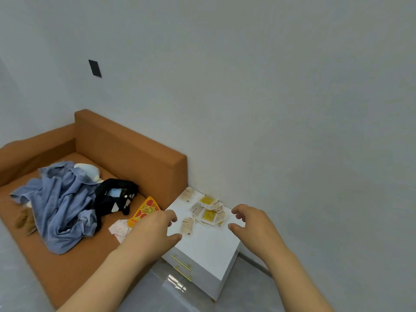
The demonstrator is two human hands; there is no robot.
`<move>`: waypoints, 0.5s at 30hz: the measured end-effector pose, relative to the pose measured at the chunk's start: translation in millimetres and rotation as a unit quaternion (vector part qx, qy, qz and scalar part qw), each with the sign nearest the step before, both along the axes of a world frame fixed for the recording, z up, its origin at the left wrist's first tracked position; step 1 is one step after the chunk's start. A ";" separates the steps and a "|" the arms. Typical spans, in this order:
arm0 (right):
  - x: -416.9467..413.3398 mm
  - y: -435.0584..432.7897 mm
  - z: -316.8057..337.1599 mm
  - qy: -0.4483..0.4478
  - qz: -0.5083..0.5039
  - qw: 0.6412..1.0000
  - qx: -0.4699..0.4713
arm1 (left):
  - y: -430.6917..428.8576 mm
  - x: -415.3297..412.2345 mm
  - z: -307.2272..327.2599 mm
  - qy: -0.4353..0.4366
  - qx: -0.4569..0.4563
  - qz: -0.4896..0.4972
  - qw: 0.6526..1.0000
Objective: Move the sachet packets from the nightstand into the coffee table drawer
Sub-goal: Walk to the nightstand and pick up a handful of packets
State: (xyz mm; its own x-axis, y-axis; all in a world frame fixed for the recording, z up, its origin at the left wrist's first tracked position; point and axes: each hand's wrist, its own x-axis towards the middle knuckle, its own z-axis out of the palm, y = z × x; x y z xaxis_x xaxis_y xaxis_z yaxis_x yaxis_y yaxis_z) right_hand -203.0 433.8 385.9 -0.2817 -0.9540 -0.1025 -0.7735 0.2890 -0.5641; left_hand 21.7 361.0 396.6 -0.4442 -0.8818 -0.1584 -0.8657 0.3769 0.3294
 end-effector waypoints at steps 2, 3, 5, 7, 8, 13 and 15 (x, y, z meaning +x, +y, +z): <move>-13.0 -28.3 -4.1 0.002 0.004 1.000 0.009 | -28.3 -10.5 -2.6 -0.001 0.006 0.011 1.000; -19.2 -42.3 -6.3 0.006 0.007 1.000 0.013 | -40.8 -15.0 -5.3 -0.003 0.008 0.016 1.000; -30.0 -67.2 -10.9 0.009 0.009 1.000 0.020 | -62.3 -22.8 -12.9 -0.005 0.020 0.018 1.000; -37.2 -87.0 -16.8 0.005 0.007 0.999 0.032 | -80.0 -28.7 -20.5 -0.015 0.030 0.016 0.999; -39.7 -95.6 -20.4 0.003 0.006 0.999 0.039 | -89.3 -31.1 -24.2 -0.023 0.034 0.014 0.999; -48.7 -143.0 -38.6 0.001 -0.005 0.997 0.074 | -148.2 -41.1 -45.3 -0.031 0.065 -0.001 0.997; -50.5 -164.1 -45.5 -0.001 -0.018 0.996 0.082 | -176.3 -42.9 -56.1 -0.035 0.083 -0.012 0.996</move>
State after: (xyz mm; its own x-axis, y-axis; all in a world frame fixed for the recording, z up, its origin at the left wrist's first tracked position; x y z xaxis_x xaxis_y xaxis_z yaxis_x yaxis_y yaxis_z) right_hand -253.5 269.7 340.4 -0.3155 -0.9134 -0.2574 -0.7603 0.4056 -0.5074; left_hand -21.3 184.7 340.5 -0.4482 -0.8301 -0.3318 -0.8799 0.3441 0.3276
